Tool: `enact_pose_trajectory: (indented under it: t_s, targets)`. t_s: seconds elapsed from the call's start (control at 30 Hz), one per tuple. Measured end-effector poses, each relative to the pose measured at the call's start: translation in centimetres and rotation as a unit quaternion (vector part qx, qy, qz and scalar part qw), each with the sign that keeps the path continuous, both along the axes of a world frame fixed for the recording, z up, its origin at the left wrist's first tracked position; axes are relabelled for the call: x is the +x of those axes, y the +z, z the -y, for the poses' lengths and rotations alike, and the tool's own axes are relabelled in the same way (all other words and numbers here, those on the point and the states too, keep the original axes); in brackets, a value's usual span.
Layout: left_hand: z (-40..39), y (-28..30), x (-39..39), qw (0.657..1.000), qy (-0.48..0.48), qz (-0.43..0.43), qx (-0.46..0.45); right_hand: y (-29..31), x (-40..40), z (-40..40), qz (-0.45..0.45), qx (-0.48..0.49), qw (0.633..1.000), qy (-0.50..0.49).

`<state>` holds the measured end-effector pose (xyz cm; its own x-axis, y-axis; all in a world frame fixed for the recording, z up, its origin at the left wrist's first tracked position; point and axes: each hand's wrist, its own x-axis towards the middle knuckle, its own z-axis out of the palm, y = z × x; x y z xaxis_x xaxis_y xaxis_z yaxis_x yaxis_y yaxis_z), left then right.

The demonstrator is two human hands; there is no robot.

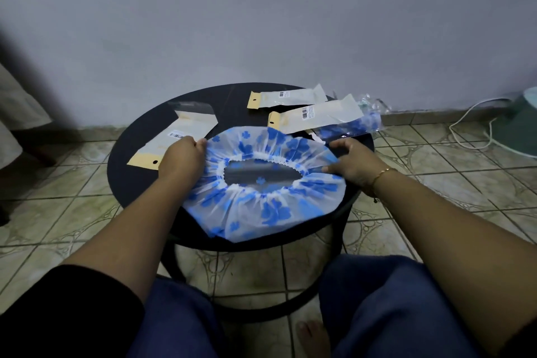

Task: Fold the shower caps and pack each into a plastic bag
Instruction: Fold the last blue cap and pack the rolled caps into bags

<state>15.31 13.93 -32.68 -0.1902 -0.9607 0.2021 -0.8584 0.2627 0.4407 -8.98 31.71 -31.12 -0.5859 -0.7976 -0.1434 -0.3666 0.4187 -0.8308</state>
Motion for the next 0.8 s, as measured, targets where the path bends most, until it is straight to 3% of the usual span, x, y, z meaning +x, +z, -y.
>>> enact_pose_trajectory:
  t_s: [0.1, 0.17, 0.23, 0.3, 0.37, 0.43, 0.47, 0.53, 0.7, 0.8]
  targets:
    - [-1.0, 0.3, 0.2, 0.997, 0.011, 0.074, 0.007, -0.4, 0.5, 0.0, -0.121, 0.014, 0.992, 0.022]
    - [-1.5, 0.7, 0.4, 0.998, -0.009, 0.055, -0.043, -0.2, 0.6, -0.4, -0.164, 0.03, 0.986, 0.002]
    - [-2.1, 1.3, 0.1, 0.984, -0.108, 0.017, -0.138, 0.3, 0.7, -1.0, -0.228, 0.05, 0.972, -0.028]
    - [-3.1, 1.7, -0.9, 0.952, -0.245, 0.002, -0.183, 1.1, 1.3, -1.4, -0.349, 0.035, 0.936, -0.042]
    - [-4.2, 1.6, -1.9, 0.937, -0.335, 0.015, -0.101, 1.6, 2.6, -1.3, -0.409, -0.016, 0.913, -0.005]
    - [-5.0, 1.6, -2.2, 0.929, -0.362, 0.059, 0.056, 1.2, 4.0, -1.1, -0.387, 0.009, 0.917, 0.092]
    - [-4.9, 1.5, -2.2, 0.92, -0.366, 0.09, 0.112, 0.7, 4.4, -1.1, -0.371, 0.067, 0.914, 0.148]
    - [-4.6, 1.3, -1.7, 0.904, -0.369, 0.14, 0.166, -0.2, 4.5, -1.5, -0.341, 0.181, 0.892, 0.234]
    - [-3.5, 0.5, -0.7, 0.868, -0.383, 0.27, 0.163, -0.9, 2.2, -1.9, -0.319, 0.233, 0.873, 0.287]
    - [-3.4, 0.2, -0.1, 0.864, -0.375, 0.296, 0.159, -1.0, 1.7, -1.8, -0.323, 0.222, 0.87, 0.3]
